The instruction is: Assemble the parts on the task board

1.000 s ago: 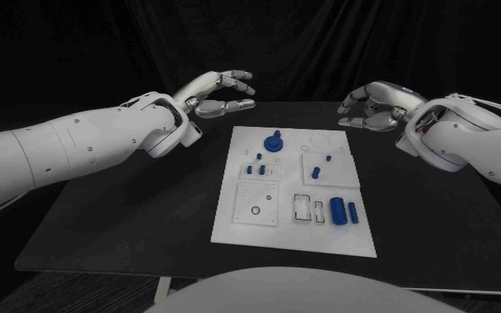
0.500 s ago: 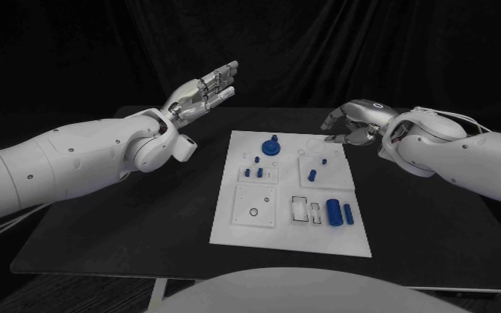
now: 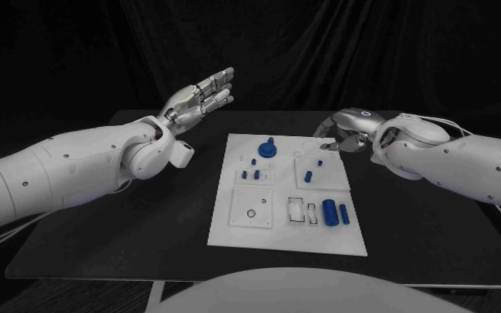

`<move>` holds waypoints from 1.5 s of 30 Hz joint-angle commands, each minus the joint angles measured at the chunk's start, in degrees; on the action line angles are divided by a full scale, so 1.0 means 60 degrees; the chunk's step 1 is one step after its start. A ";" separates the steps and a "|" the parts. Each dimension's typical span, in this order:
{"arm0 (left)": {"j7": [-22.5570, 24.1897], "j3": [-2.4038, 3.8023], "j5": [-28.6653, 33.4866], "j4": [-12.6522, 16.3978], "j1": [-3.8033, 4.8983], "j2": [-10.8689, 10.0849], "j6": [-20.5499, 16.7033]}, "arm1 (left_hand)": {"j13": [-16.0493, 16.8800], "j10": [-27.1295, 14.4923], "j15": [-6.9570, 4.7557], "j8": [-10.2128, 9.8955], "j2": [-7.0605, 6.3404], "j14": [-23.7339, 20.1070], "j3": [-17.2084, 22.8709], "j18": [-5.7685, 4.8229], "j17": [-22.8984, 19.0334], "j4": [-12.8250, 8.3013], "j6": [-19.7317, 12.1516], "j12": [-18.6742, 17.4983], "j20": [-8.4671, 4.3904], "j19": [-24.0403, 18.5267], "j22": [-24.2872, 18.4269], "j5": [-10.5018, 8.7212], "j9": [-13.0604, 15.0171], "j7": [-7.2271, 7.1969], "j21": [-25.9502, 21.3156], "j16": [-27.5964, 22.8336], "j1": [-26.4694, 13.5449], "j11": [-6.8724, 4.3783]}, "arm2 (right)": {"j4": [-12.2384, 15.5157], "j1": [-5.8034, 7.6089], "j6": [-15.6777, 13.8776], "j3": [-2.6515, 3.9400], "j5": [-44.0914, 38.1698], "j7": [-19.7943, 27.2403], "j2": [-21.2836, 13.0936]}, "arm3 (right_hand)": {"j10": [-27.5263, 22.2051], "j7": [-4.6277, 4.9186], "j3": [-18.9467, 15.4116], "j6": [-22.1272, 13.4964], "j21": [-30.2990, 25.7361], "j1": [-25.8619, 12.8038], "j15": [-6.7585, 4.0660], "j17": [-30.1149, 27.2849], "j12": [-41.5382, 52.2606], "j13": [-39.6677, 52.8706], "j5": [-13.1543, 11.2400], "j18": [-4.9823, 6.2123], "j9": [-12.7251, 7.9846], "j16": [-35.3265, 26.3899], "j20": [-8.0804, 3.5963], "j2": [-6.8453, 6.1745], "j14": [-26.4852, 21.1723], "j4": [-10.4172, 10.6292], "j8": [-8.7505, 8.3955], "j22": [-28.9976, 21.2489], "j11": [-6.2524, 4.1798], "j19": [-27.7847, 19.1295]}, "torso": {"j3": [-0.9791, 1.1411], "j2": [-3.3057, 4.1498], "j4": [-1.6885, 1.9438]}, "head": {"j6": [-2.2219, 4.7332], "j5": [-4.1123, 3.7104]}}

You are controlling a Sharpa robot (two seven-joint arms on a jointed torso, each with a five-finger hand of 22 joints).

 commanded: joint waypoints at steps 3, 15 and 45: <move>0.1220 0.0010 0.0252 -0.0018 -0.0042 -0.0002 0.0233 | -0.0004 -0.0021 0.0132 -0.0005 0.0059 -0.0001 -0.0115 0.0171 -0.0009 -0.0010 0.0033 0.0062 0.0067 0.0002 -0.0036 0.0270 0.0009 0.0109 -0.0020 -0.0034 0.0254 0.0080 | -0.0151 -0.0168 0.0440 0.0008 -0.0525 -0.0382 0.0080 | 0.0116 -0.0078 -0.0051 0.0092 0.0042 -0.0036 -0.0053 -0.0029 0.0005 -0.0011 -0.0028 -0.0139 0.0031 0.0031 -0.0009 -0.0008 -0.0037 -0.0024 -0.0031 0.1222 0.0001 0.0033 | -0.0038 -0.0049 -0.0005 | -0.0002 0.0004; 0.1230 0.0010 0.0254 -0.0051 -0.0116 0.0056 0.0336 | 0.0003 -0.0026 0.0208 0.0006 0.0156 -0.0001 -0.0188 0.0127 -0.0009 -0.0014 0.0113 0.0132 0.0073 0.0021 -0.0071 0.0514 0.0019 0.0173 -0.0017 -0.0034 0.0532 0.0193 | -0.0420 -0.0368 0.0562 0.0008 -0.0945 -0.0816 0.0219 | 0.0328 -0.0095 -0.0381 0.0341 0.0104 -0.0539 -0.0076 0.0005 0.0215 0.0030 -0.0941 -0.0152 0.0150 0.0138 -0.0031 -0.0109 -0.0004 0.0190 -0.0101 0.1309 -0.0073 0.0083 | -0.0059 -0.0136 0.0006 | -0.0002 -0.0033; 0.1208 0.0010 0.0254 -0.0076 -0.0277 0.0101 0.0621 | 0.0036 0.0013 0.0518 0.0054 0.0252 0.0091 -0.0381 -0.0063 0.0029 -0.0084 0.0487 0.0455 0.0083 0.0116 -0.0047 0.0978 0.0060 0.0500 0.0010 0.0017 0.1329 0.0675 | -0.1540 -0.0888 0.0529 0.0010 -0.1040 -0.0750 0.0928 | 0.0500 -0.0062 -0.0068 0.0492 0.0198 -0.0203 -0.0071 -0.0010 0.0502 0.0157 0.0838 -0.0177 0.0335 0.0234 -0.0037 -0.0001 -0.0012 -0.0122 -0.0303 0.1369 -0.0099 0.0128 | -0.0138 -0.0208 0.0020 | -0.0002 -0.0102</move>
